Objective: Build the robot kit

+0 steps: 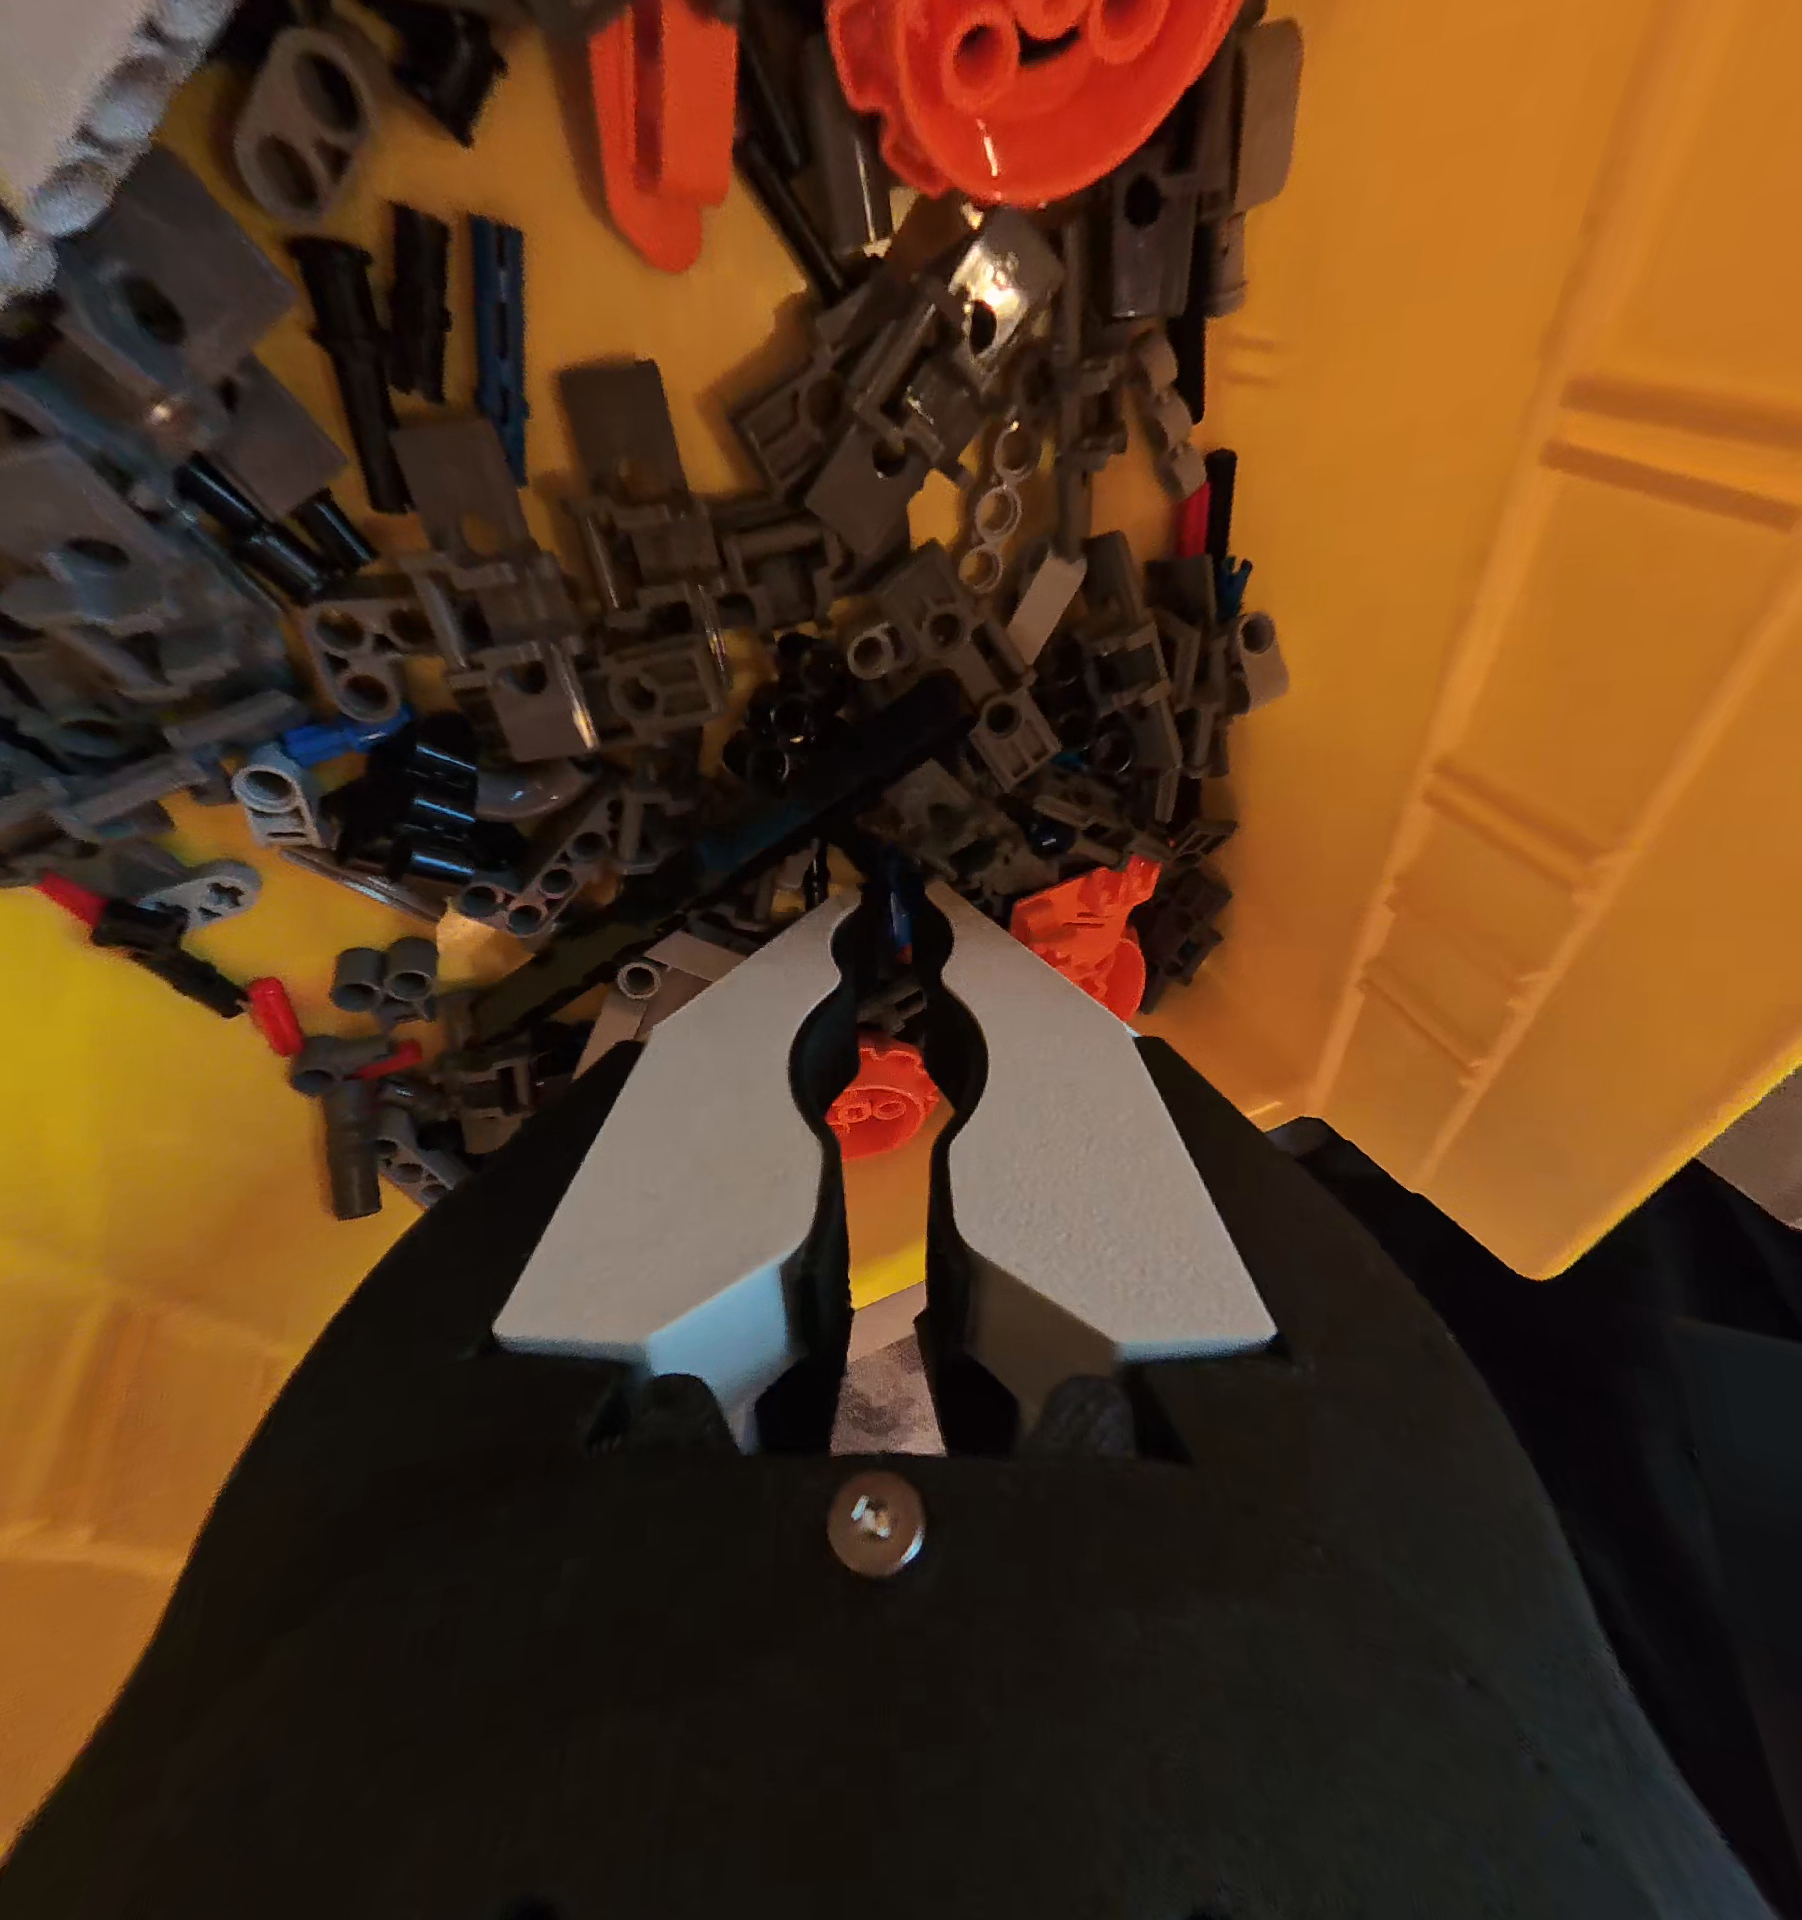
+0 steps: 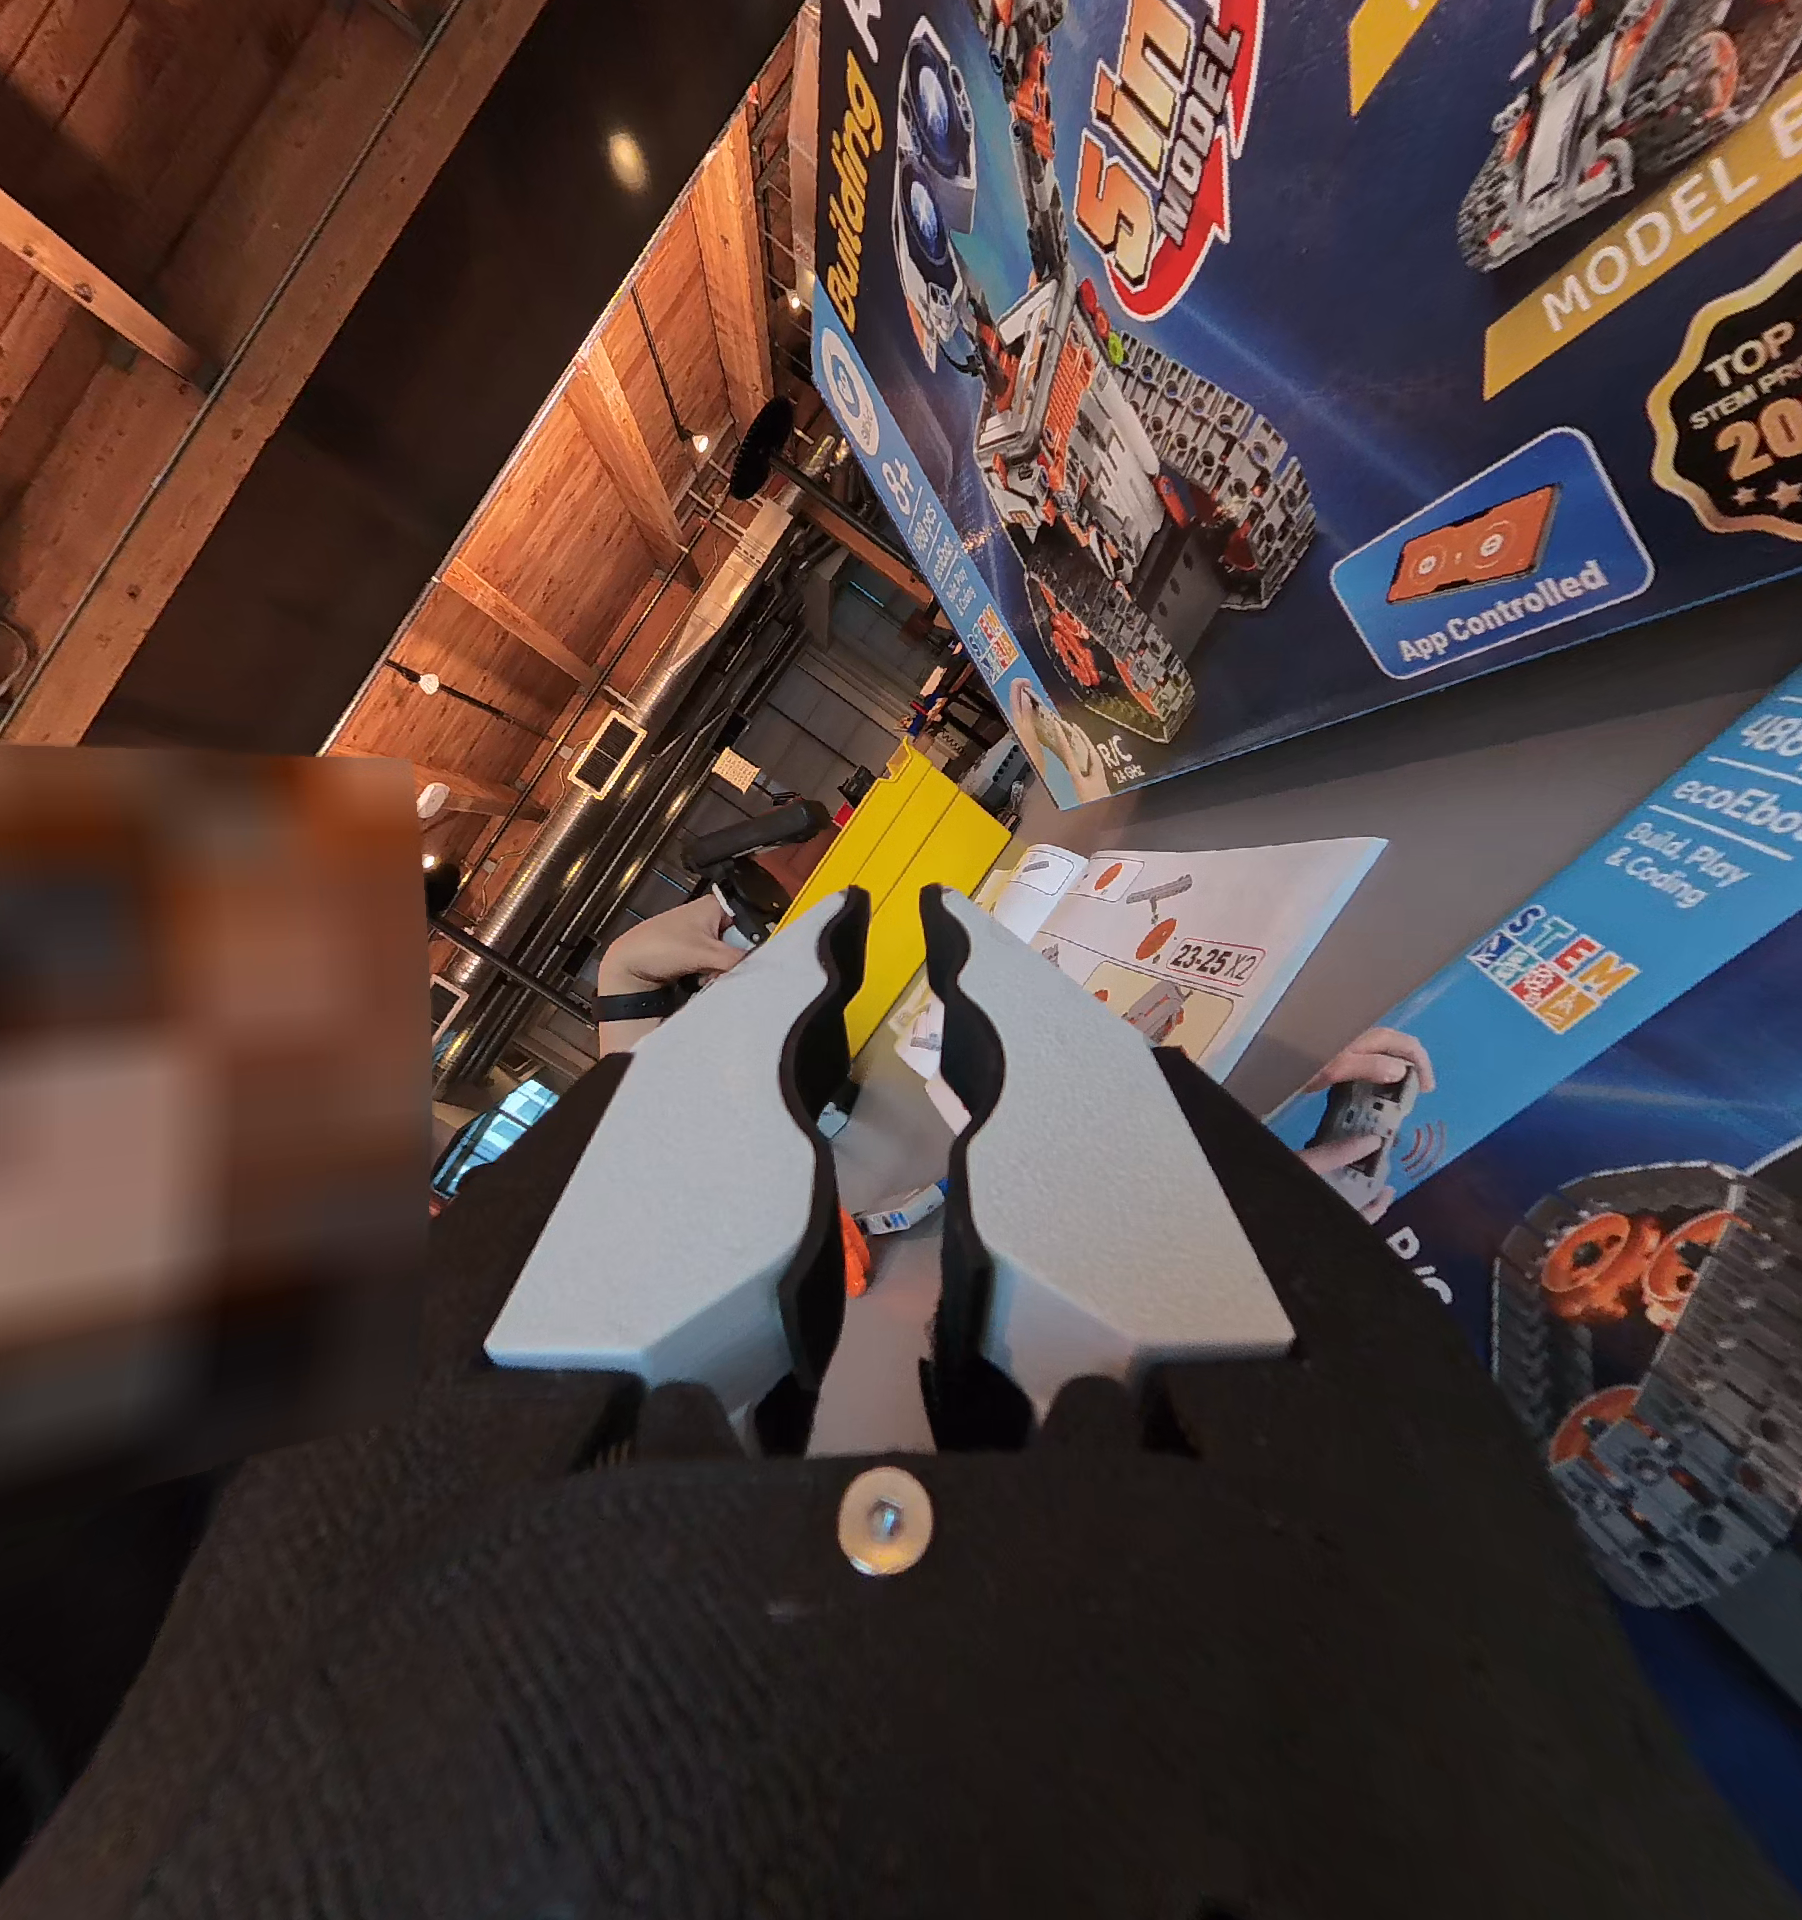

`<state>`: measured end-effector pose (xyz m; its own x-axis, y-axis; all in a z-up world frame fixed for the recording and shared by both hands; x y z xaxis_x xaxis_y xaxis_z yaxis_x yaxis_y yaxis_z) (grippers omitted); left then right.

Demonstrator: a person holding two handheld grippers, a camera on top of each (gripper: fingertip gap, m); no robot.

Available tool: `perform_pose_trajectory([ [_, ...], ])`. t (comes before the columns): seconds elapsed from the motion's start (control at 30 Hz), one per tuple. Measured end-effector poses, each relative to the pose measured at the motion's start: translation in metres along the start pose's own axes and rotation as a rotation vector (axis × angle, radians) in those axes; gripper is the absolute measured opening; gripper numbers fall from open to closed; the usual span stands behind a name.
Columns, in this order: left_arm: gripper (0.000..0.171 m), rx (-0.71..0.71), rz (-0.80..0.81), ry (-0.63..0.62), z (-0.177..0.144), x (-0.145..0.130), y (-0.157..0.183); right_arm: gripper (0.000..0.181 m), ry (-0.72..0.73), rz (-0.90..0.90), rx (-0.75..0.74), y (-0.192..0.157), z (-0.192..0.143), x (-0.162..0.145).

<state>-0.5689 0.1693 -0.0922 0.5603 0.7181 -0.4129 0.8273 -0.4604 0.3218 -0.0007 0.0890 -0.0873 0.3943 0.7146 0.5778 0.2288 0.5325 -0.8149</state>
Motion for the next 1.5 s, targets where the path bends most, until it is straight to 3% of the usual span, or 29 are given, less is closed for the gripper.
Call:
perform_pose_trajectory([
  [0.03,0.003,0.0,-0.002,0.011,-0.002,0.0,-0.001,0.008,0.002,-0.01,-0.01,0.0,0.0,0.0],
  [0.13,0.004,0.011,-0.018,0.056,-0.008,0.0,-0.004,0.008,-0.008,-0.067,-0.085,-0.002,0.003,-0.001],
  [0.2,0.016,0.012,-0.033,0.093,-0.013,0.001,-0.006,0.006,0.005,-0.187,-0.246,-0.008,0.006,0.002],
  [0.4,0.026,0.024,-0.045,0.173,-0.026,0.002,-0.005,0.005,-0.036,-0.668,-1.373,-0.048,-0.017,0.021],
  [0.5,0.028,0.064,-0.051,0.238,-0.036,0.003,-0.007,0.009,-0.136,-0.742,-1.645,-0.053,-0.026,0.013],
  [0.57,0.031,0.1,-0.074,0.288,-0.044,0.003,-0.011,0.012,-0.17,-0.711,-1.67,-0.049,-0.028,0.007],
  [0.67,0.049,0.171,-0.134,0.362,-0.053,0.005,-0.024,0.017,-0.179,-0.692,-1.716,-0.047,-0.034,0.009],
  [0.83,0.071,0.176,-0.201,0.31,-0.041,0.013,-0.042,0.02,-0.213,-0.697,-1.725,-0.044,-0.034,0.007],
  [0.9,0.064,0.191,-0.217,0.287,-0.038,0.013,-0.046,0.021,-0.237,-0.692,-1.706,-0.04,-0.032,0.005],
  [1.03,0.069,0.2,-0.208,0.273,-0.036,0.014,-0.044,0.022,-0.294,-0.654,-1.651,-0.028,-0.028,0.0],
  [1.1,0.046,0.19,-0.159,0.225,-0.03,0.014,-0.035,0.022,-0.316,-0.643,-1.623,-0.024,-0.026,-0.003],
  [1.2,0.033,0.147,-0.064,0.225,-0.025,0.029,-0.02,0.022,-0.324,-0.607,-1.578,-0.018,-0.025,-0.005],
  [1.3,0.034,0.098,0.006,0.359,-0.038,0.045,-0.011,0.023,-0.344,-0.591,-1.566,-0.01,-0.023,-0.006],
  [1.37,0.038,0.089,0.02,0.418,-0.047,0.042,-0.008,0.025,-0.372,-0.594,-1.557,-0.004,-0.021,-0.008],
  [1.43,0.042,0.111,-0.04,0.409,-0.051,0.026,-0.012,0.026,-0.393,-0.596,-1.555,0.0,-0.019,-0.01],
  [1.5,0.047,0.127,-0.134,0.306,-0.042,0.006,-0.02,0.026,-0.409,-0.599,-1.549,0.003,-0.018,-0.011],
])
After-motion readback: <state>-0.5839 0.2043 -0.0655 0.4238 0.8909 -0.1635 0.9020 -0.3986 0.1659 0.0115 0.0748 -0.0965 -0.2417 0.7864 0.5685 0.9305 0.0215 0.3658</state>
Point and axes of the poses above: each gripper's, where its closed fingertips meet, z out along the fingers, x out of its top, y = z × x across the jaws, the point moved 7 cm from there along -z, back along the fingers, and after that the axes turned 14 degrees about -y, right-handed, at the moved point
